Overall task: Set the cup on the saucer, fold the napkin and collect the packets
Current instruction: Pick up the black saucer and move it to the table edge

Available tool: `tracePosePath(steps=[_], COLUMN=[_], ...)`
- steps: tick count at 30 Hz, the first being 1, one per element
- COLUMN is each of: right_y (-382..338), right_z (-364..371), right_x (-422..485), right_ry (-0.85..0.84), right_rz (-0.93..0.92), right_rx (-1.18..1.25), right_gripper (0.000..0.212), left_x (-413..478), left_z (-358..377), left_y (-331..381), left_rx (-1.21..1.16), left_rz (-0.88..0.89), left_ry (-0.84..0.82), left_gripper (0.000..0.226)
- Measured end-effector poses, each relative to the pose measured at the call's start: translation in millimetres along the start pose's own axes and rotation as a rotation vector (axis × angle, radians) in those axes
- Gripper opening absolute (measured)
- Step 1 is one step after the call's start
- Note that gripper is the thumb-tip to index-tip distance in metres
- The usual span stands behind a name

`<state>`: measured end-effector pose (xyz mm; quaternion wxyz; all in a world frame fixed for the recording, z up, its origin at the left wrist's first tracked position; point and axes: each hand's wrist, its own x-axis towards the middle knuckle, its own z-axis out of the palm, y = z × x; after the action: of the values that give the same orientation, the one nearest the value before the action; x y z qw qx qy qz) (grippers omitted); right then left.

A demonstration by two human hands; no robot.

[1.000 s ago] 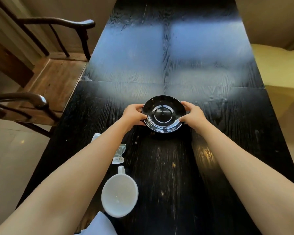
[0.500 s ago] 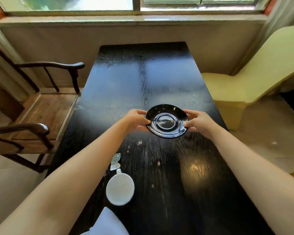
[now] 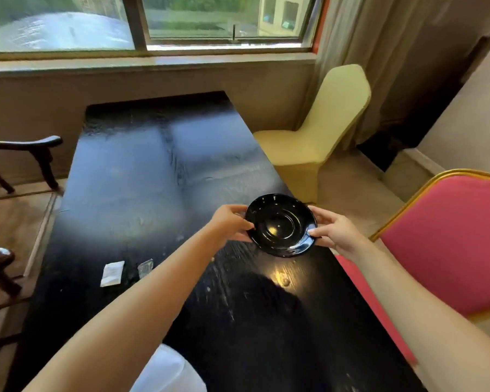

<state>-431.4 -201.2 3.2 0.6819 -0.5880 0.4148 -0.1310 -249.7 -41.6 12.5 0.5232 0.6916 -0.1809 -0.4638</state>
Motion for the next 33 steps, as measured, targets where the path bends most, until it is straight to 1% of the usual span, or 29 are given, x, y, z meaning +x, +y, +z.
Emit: tracePosePath(steps=[3,8,14,18,23,27,30,33], right_y=[25,78,142,174,200,205,204,202], right_z=[-31,-75,-115,-129,-138,-141,-140,-142], right_x=[-23,-49,-64,-64,-61,-55,-53,-52], right_ry=[0.052,0.105,0.162,0.158,0.172,0.188,0.163,0.119], right_rz=[0.029,0.111,0.233,0.292,0.248,0.192,0.149,0.127], right_rx=[0.020,0.015,0.010,-0.020,-0.105,-0.208,-0.341,-0.456], right_gripper=[0.067,0.068,0.068,0.069,0.070,0.067,0.065,0.061], left_x=[-11,-13,-13,-14,-13,-11,-10,-10], left_z=[38,100,158,181,198,205,203,199], left_y=[-20,-74,-144,-178,-200,-211,-215,-215], left_rx=[-0.018,-0.032,-0.053,-0.040,-0.006,0.021,0.084,0.191], left_rz=[-0.022,-0.121,-0.247,-0.300,-0.315,-0.298,-0.272,-0.253], left_ry=[-0.028,-0.012,0.049,0.099,0.126,0.152,0.165,0.126], left_gripper=[0.051,0.054,0.058,0.058,0.057,0.057,0.057,0.056])
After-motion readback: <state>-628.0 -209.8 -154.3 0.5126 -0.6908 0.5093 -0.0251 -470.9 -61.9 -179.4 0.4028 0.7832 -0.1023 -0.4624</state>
